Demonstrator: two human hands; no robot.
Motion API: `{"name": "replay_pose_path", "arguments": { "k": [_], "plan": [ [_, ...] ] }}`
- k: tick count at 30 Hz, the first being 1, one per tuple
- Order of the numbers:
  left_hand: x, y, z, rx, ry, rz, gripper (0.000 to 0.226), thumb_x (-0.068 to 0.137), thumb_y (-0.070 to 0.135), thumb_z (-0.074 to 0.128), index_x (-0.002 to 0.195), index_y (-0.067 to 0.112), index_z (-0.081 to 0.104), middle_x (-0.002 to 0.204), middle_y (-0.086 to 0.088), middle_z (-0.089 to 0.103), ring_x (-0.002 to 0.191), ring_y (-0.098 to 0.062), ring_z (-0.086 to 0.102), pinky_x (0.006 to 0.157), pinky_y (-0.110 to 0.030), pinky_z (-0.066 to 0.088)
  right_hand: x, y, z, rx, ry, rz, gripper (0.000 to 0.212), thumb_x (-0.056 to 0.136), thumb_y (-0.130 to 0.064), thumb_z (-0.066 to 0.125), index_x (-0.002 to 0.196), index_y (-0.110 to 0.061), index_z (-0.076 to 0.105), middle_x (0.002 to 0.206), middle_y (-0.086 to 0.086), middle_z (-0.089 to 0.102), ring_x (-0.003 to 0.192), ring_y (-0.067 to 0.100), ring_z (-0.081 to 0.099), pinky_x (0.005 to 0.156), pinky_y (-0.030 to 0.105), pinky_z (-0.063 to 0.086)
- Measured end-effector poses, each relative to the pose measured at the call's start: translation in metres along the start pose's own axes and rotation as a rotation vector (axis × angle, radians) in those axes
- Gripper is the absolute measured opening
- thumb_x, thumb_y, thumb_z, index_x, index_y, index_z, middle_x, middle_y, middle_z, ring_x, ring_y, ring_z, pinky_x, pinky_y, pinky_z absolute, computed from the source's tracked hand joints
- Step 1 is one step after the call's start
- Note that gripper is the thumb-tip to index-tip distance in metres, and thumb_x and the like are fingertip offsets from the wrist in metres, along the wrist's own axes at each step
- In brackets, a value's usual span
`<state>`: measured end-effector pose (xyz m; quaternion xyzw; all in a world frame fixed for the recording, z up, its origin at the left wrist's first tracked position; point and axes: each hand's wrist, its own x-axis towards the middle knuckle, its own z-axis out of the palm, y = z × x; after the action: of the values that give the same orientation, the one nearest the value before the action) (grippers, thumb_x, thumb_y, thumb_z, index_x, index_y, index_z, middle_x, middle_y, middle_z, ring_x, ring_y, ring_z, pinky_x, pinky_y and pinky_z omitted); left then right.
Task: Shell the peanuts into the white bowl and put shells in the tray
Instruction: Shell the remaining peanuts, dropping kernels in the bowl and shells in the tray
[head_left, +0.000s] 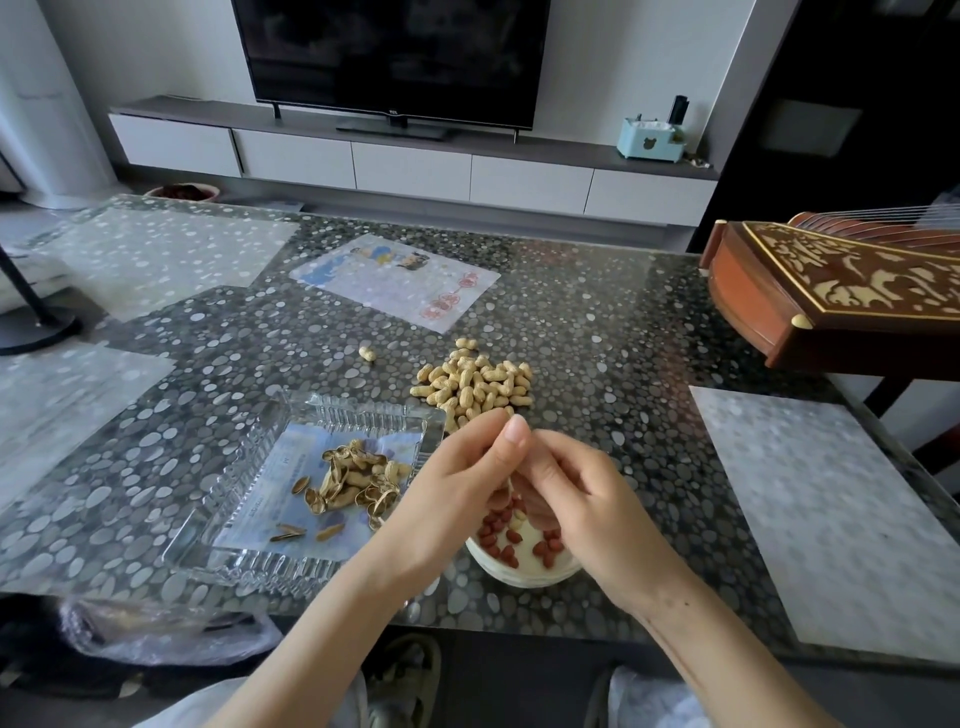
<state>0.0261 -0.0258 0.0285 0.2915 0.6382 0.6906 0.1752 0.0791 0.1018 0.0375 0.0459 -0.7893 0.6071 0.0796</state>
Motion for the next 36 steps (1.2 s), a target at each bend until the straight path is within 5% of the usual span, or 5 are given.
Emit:
{"name": "replay_pose_path", "arguments": {
  "k": [5,12,22,32,36],
  "plan": [
    [0.005,0.004,0.005,-0.280,-0.006,-0.154,0.035,0.089,0.041,0.046,0.062,0.020,0.050,0.060,0.007,0.044,0.056,-0.006,0.039,0.060,-0.025,0.031,0.002,0.001,-0.001,-0.080,0.024,-0.084,0.036,0.099,-0.034,0.038,0.080,-0.013,0.060,0.070,-0.003,0.061,0.068,0.010,0.058,0.063,0.025,0.050],
    [0.007,0.001,0.025,0.237,0.218,0.045,0.048,0.101,0.034,0.032,0.082,-0.005,0.053,0.074,-0.024,0.054,0.065,-0.020,0.046,0.064,-0.047,0.041,0.001,0.009,0.007,-0.079,0.255,-0.110,0.036,0.101,-0.019,0.039,0.071,-0.016,0.057,0.060,-0.011,0.055,0.056,0.000,0.050,0.053,0.013,0.039],
    [0.011,-0.003,0.021,0.430,0.216,0.004,0.038,0.101,0.028,0.035,0.067,0.010,0.041,0.057,0.004,0.036,0.050,-0.007,0.030,0.050,-0.023,0.028,0.003,0.007,0.002,-0.016,0.307,0.180,0.049,0.101,-0.032,0.039,0.065,0.000,0.049,0.052,0.006,0.045,0.055,0.011,0.045,0.052,0.022,0.040],
    [0.016,-0.011,0.015,0.147,0.189,-0.177,0.036,0.100,0.032,0.039,0.068,0.016,0.046,0.057,0.010,0.044,0.058,-0.011,0.042,0.063,-0.031,0.038,0.009,0.011,-0.011,0.717,0.214,0.653,0.041,0.100,-0.025,0.040,0.061,-0.013,0.042,0.048,-0.003,0.030,0.038,0.007,0.024,0.035,0.018,0.018],
    [0.019,-0.012,0.010,0.373,0.214,-0.095,0.038,0.099,0.031,0.039,0.066,0.014,0.042,0.057,0.006,0.039,0.053,-0.007,0.034,0.057,-0.025,0.032,0.009,0.014,-0.022,0.457,0.263,0.568,0.039,0.099,-0.024,0.041,0.062,-0.012,0.047,0.048,-0.004,0.034,0.038,0.007,0.026,0.036,0.018,0.019]
  ]
}}
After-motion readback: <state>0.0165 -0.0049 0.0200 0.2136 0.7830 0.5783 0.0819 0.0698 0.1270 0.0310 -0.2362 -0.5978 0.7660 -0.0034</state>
